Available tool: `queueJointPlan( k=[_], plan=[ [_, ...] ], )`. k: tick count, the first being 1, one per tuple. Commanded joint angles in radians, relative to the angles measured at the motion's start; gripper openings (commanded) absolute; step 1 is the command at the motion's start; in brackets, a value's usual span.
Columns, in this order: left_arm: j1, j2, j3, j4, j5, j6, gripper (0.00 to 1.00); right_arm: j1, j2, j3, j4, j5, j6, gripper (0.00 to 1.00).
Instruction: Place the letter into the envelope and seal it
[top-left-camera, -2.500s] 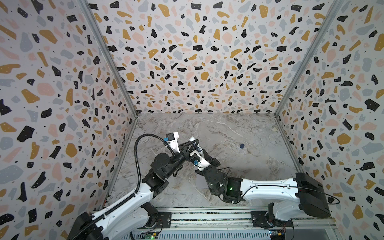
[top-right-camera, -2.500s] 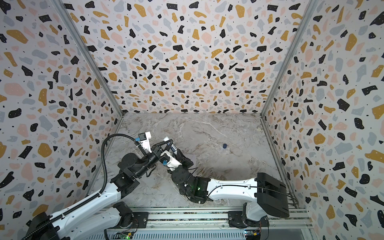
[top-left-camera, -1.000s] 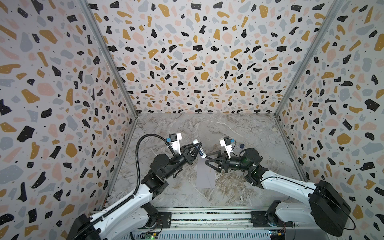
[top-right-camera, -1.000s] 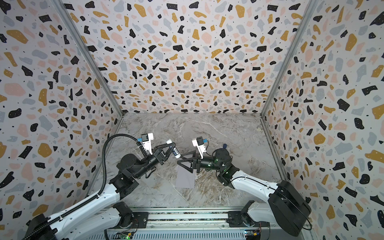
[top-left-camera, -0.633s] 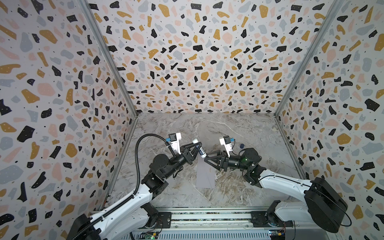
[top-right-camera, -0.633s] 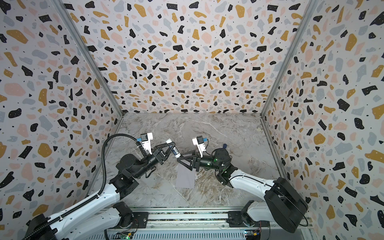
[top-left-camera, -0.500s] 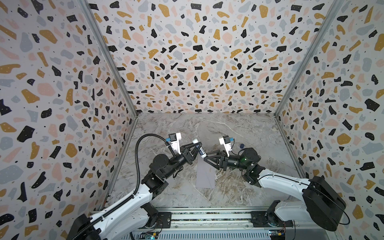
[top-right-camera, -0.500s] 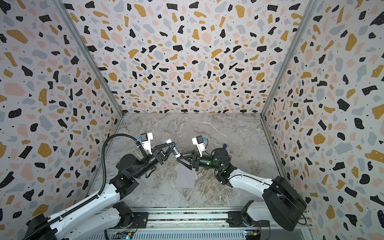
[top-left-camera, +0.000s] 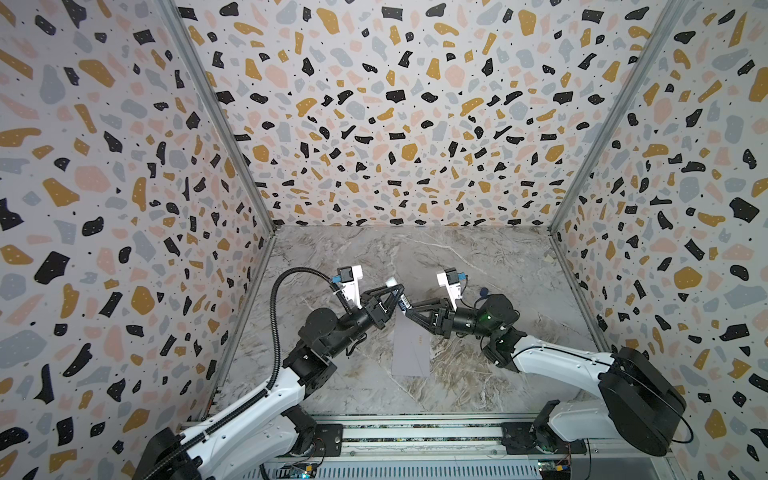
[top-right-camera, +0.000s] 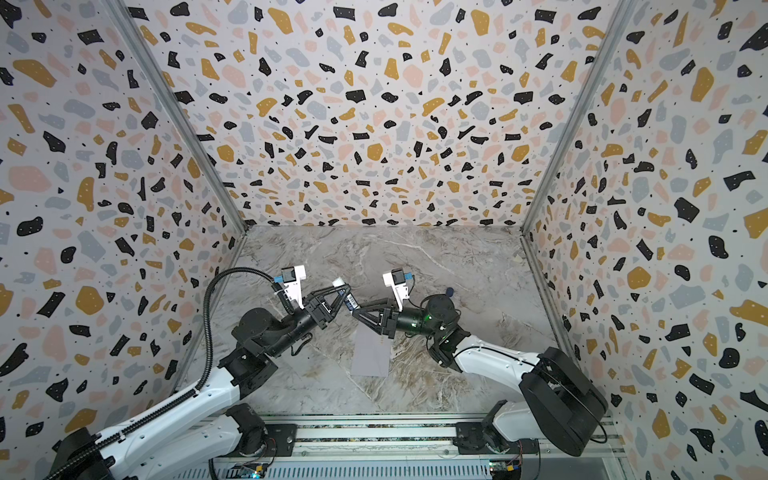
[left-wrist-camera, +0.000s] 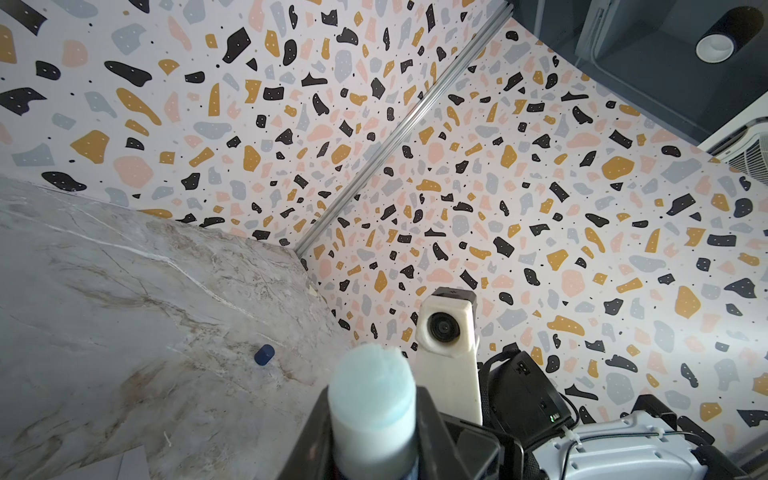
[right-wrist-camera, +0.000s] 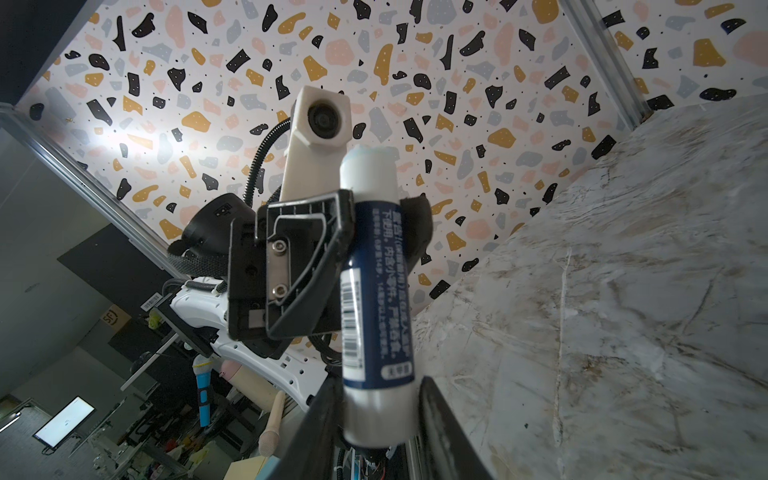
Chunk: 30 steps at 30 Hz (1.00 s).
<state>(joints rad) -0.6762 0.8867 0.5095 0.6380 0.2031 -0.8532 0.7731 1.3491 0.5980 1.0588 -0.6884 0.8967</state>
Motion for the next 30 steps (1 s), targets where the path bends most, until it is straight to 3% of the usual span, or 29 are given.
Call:
queueJointPlan(
  k=[1,9,15,22,30],
  plan=[
    [-0.003,-0.003,0.014,0.071,0.014,0.003,0.00,0.009,-0.005,0.043,0.040,0.000,0.004,0.24],
    [-0.003,-0.003,0.011,0.056,0.010,0.015,0.00,0.010,-0.043,0.044,-0.031,0.069,-0.034,0.06],
    [-0.003,-0.001,0.009,0.014,-0.002,0.052,0.00,0.043,-0.136,0.096,-0.315,0.283,-0.221,0.00],
    [-0.003,0.017,0.004,-0.007,-0.008,0.071,0.00,0.207,-0.162,0.272,-0.711,0.758,-0.531,0.00],
    [-0.003,0.032,-0.003,-0.012,-0.014,0.074,0.00,0.442,-0.008,0.449,-0.813,1.391,-0.881,0.00]
  ],
)
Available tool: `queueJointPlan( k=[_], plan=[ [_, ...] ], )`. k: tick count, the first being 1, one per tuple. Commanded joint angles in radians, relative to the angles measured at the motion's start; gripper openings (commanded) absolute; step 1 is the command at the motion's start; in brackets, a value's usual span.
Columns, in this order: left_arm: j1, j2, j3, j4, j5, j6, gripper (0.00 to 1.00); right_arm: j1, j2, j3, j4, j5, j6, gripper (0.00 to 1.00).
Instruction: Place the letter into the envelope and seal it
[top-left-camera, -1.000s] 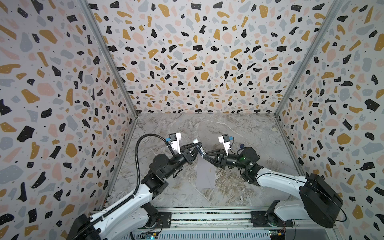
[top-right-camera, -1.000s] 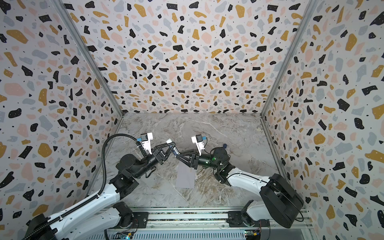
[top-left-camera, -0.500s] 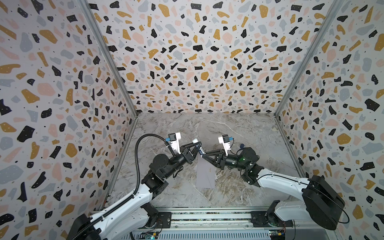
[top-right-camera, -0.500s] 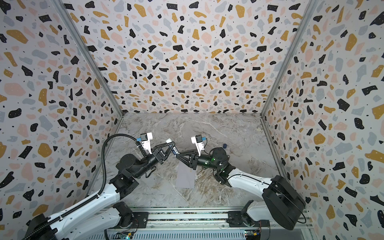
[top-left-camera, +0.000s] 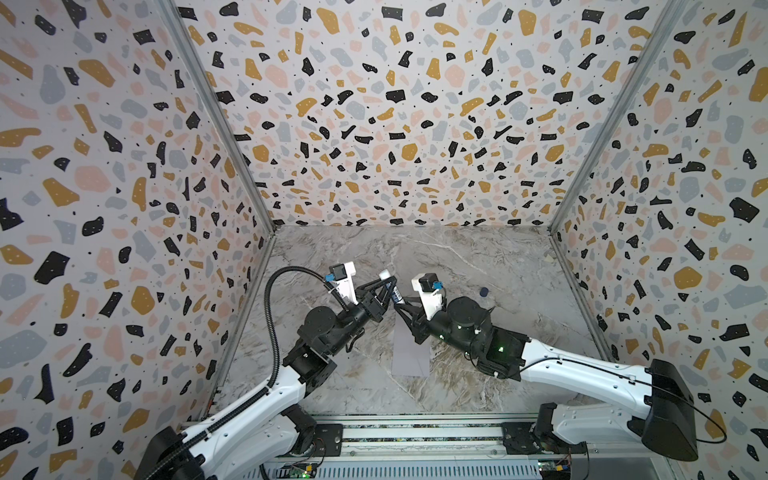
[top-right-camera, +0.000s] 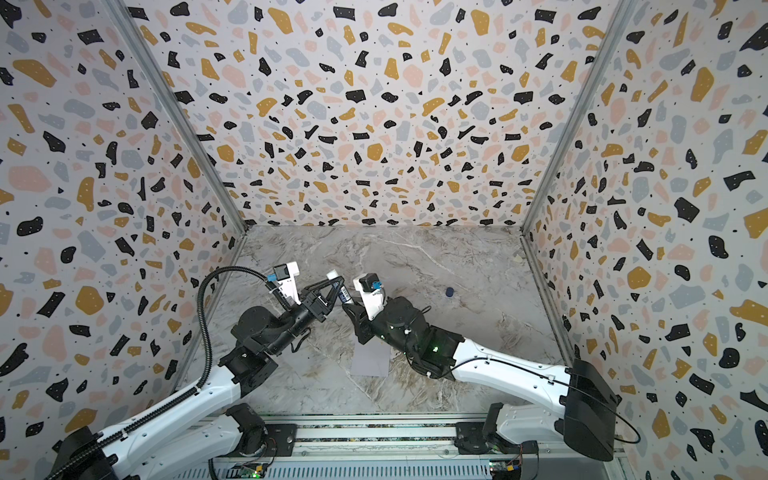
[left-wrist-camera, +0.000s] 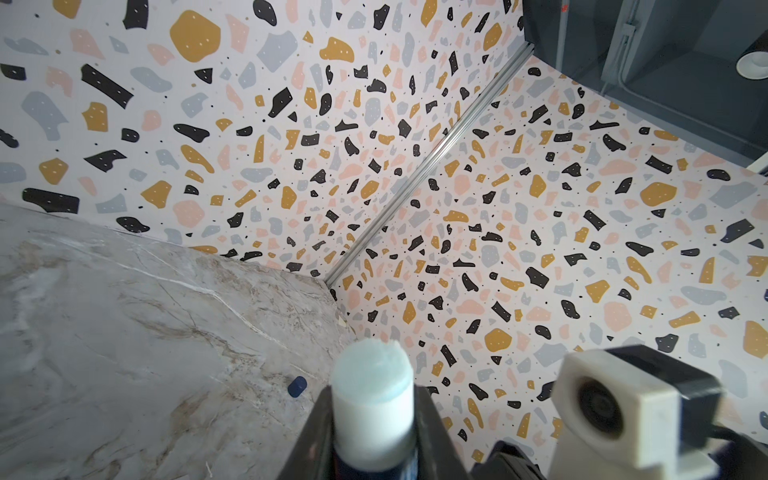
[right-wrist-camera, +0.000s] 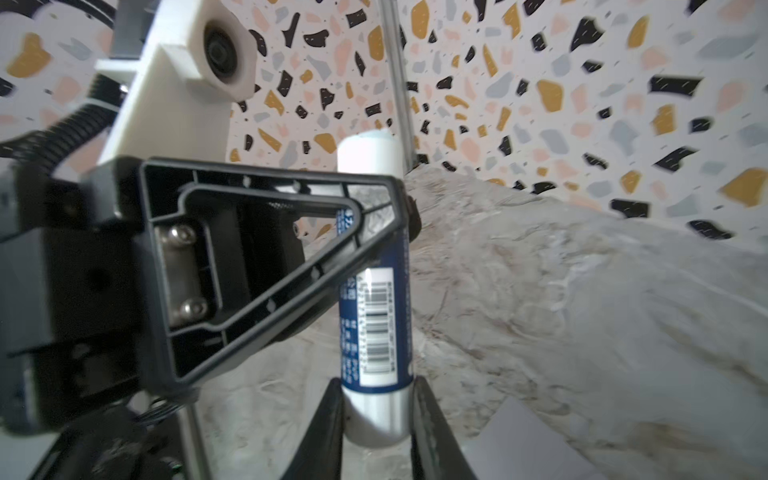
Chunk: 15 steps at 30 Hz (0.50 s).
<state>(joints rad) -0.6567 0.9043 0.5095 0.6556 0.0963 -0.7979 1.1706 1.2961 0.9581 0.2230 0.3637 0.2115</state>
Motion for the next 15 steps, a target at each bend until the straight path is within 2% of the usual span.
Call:
queueJointPlan(
  k=[1,4,6,8,11,15],
  plan=[
    [-0.023,0.016,-0.003,-0.029,0.095,0.019,0.00,0.072,0.078,0.108,0.038,0.423,-0.257,0.00],
    [-0.024,0.019,-0.004,-0.030,0.096,0.017,0.00,0.128,0.172,0.137,0.135,0.628,-0.455,0.00],
    [-0.023,0.017,-0.005,-0.029,0.095,0.017,0.00,0.145,0.222,0.139,0.221,0.716,-0.564,0.00],
    [-0.024,0.016,-0.005,-0.029,0.094,0.018,0.00,0.152,0.253,0.133,0.275,0.760,-0.622,0.00],
    [-0.023,0.018,-0.002,-0.027,0.093,0.020,0.00,0.155,0.254,0.119,0.278,0.755,-0.605,0.00],
    [-0.024,0.018,0.001,-0.027,0.094,0.021,0.00,0.149,0.193,0.083,0.240,0.666,-0.503,0.00]
  ],
)
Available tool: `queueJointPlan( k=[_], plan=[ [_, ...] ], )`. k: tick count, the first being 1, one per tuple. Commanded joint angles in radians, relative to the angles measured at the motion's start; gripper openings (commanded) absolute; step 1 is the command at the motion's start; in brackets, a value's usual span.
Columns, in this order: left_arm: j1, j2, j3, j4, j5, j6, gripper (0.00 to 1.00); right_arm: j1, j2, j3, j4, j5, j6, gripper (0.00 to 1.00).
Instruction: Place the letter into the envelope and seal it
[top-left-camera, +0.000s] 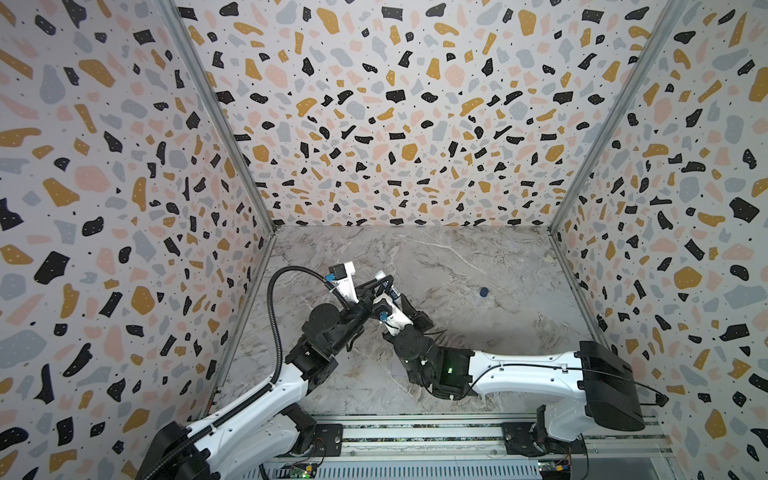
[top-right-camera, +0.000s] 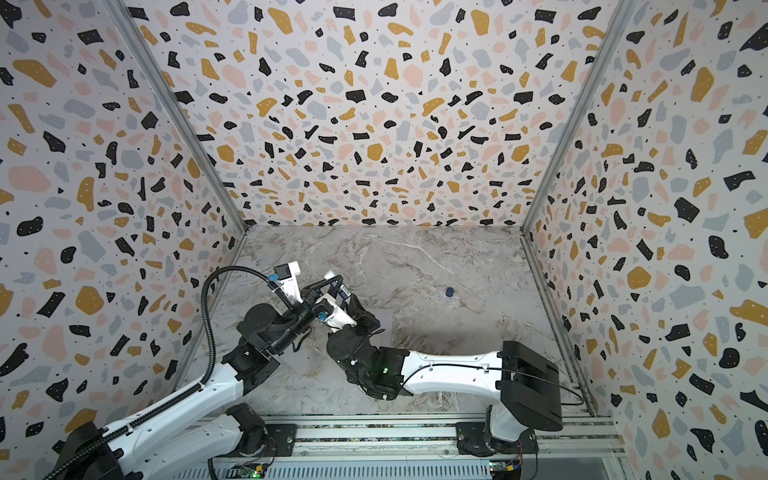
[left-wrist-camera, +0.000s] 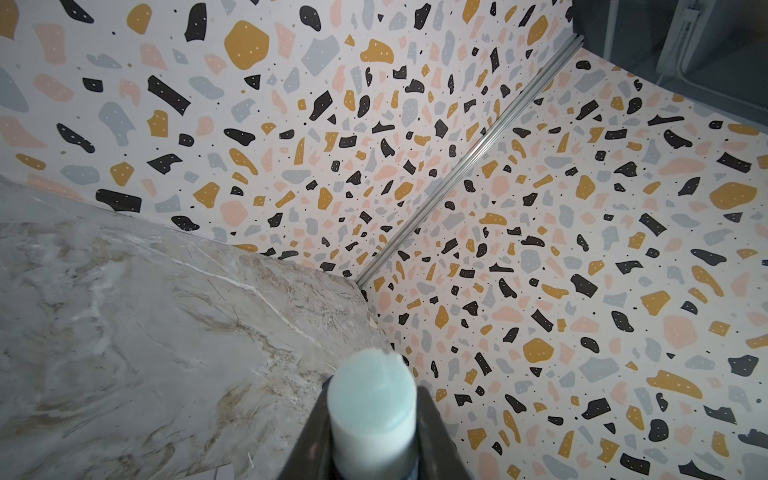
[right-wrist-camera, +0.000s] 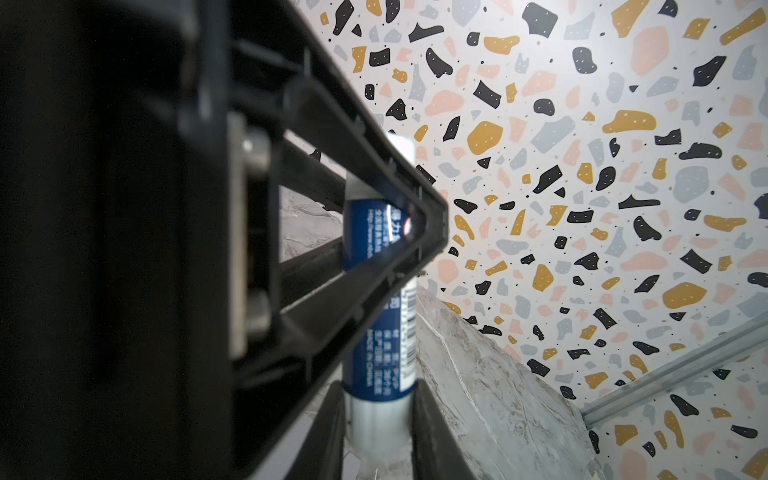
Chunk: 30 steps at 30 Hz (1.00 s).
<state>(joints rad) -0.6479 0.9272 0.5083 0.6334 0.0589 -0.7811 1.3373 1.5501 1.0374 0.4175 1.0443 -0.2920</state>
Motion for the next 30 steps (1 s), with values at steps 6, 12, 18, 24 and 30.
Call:
queueJointPlan(
  k=[6,12,18,24,30],
  plan=[
    [-0.032,-0.024,0.016,0.000,0.134,0.006,0.00,-0.129,-0.262,-0.110,-0.073,-0.528,0.264,0.43],
    [-0.030,-0.045,0.038,0.020,0.165,0.017,0.00,-0.335,-0.468,-0.318,0.095,-1.131,0.473,0.84],
    [-0.030,-0.049,0.030,0.094,0.222,0.015,0.00,-0.463,-0.502,-0.368,0.185,-1.431,0.610,0.88],
    [-0.031,-0.044,0.013,0.204,0.303,0.001,0.00,-0.519,-0.449,-0.358,0.289,-1.595,0.727,0.81],
    [-0.032,-0.039,0.012,0.255,0.359,0.003,0.00,-0.529,-0.397,-0.350,0.382,-1.667,0.800,0.58]
  ],
)
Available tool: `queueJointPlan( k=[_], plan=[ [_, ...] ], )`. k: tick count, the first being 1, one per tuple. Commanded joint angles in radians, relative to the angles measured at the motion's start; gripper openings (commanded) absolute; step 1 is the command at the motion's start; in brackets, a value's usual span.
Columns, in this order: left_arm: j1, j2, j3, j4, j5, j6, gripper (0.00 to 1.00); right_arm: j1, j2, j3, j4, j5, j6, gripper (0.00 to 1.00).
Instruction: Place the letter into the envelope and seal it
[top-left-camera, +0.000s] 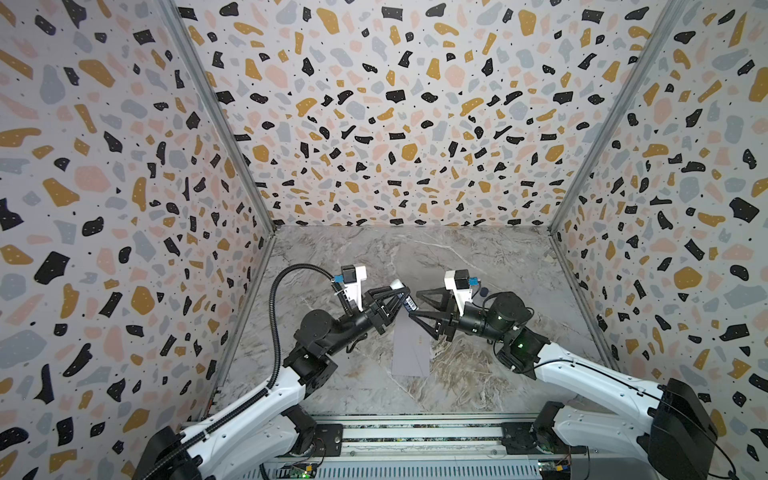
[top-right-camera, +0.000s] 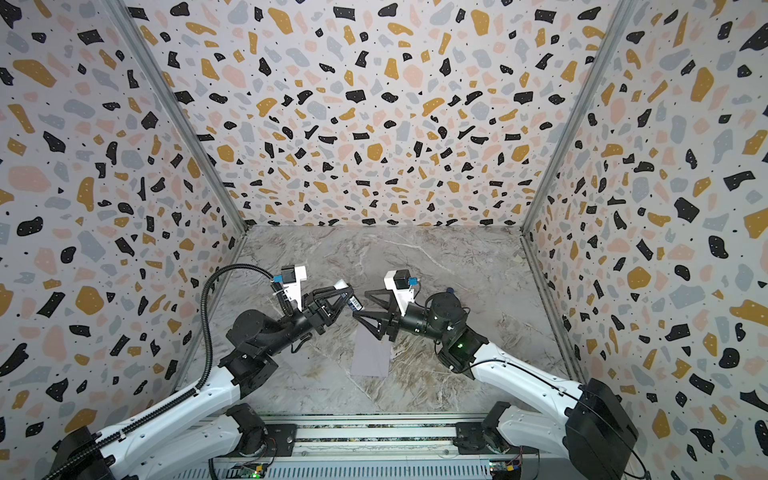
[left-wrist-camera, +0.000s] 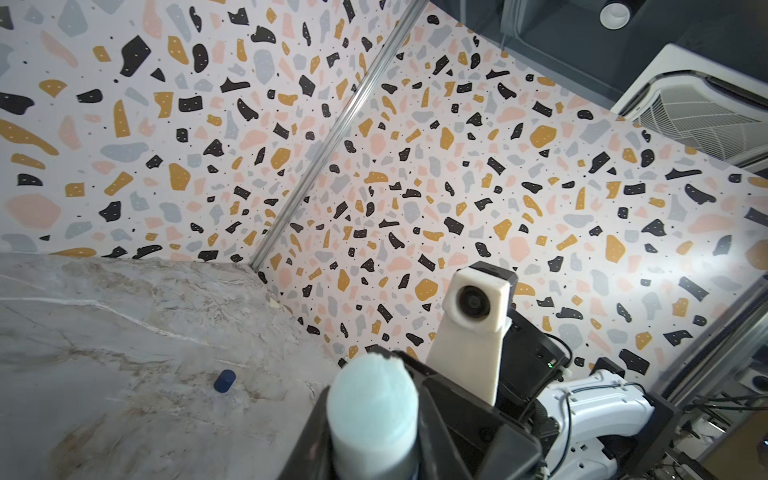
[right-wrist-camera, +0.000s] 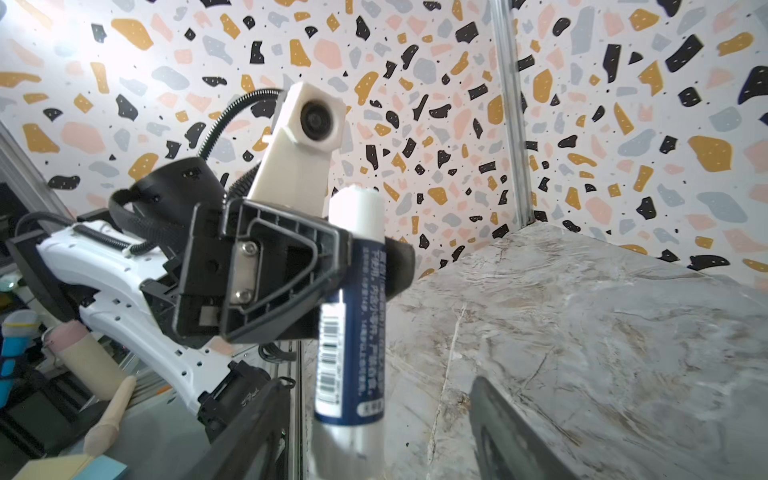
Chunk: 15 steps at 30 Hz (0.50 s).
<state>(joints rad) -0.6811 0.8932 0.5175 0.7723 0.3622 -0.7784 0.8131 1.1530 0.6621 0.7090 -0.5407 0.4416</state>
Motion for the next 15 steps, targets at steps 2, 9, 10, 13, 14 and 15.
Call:
queueJointPlan(
  k=[2,9,10,13,14,15],
  plan=[
    [0.002,-0.004,0.002,0.124,0.065,0.001,0.00,-0.007,0.008,0.024,0.102,-0.082,0.077,0.51],
    [0.002,0.002,-0.005,0.115,0.072,-0.001,0.00,-0.013,0.005,0.013,0.146,-0.084,0.108,0.27],
    [0.002,0.004,-0.006,0.113,0.072,-0.002,0.00,-0.014,0.004,0.013,0.147,-0.082,0.108,0.24],
    [0.001,0.004,-0.004,0.108,0.070,-0.002,0.00,-0.014,0.005,0.014,0.150,-0.081,0.113,0.17],
    [0.002,0.004,-0.004,0.108,0.071,-0.001,0.03,-0.014,0.006,0.013,0.156,-0.081,0.120,0.13],
    [0.002,0.002,-0.002,0.108,0.070,-0.001,0.06,-0.015,0.006,0.013,0.163,-0.081,0.125,0.10]
  ],
)
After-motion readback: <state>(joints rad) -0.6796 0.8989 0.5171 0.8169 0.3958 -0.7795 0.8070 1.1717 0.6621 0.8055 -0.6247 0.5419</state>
